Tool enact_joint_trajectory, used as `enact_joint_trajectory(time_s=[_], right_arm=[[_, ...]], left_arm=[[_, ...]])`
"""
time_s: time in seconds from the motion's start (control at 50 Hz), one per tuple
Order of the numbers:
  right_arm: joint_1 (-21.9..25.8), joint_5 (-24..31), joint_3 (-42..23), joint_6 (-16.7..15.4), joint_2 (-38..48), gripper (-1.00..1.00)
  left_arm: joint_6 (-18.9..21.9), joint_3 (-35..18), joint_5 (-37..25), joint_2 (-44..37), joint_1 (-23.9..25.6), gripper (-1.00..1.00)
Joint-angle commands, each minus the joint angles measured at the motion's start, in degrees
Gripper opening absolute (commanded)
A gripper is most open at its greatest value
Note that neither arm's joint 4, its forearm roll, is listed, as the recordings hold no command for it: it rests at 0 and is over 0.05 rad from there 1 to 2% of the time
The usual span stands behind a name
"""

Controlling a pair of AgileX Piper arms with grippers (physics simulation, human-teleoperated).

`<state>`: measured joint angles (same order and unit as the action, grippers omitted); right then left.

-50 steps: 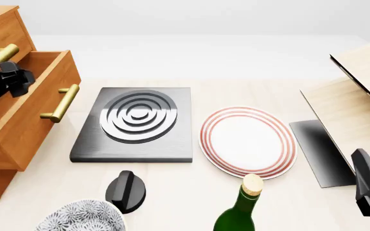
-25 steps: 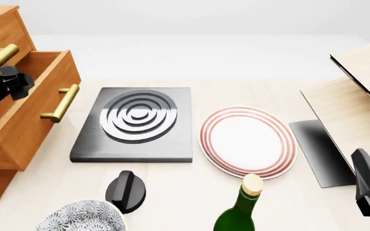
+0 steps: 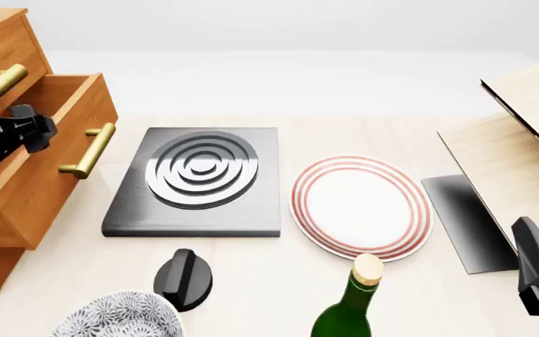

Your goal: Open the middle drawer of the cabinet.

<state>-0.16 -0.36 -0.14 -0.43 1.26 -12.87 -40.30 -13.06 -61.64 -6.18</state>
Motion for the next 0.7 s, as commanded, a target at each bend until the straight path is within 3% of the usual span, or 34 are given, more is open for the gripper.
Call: enact_joint_trajectory(time_s=[0.02, 0.7], right_arm=[[0.04, 0.10, 0.01, 0.11, -0.26, 1.00], [0.02, 0.10, 0.01, 0.11, -0.26, 1.00]], left_arm=[[-1.78, 0.34, -0.29, 0.16, 1.44, 1.00], [-4.12, 0.84, -0.11, -1.26, 5.49, 1.00]])
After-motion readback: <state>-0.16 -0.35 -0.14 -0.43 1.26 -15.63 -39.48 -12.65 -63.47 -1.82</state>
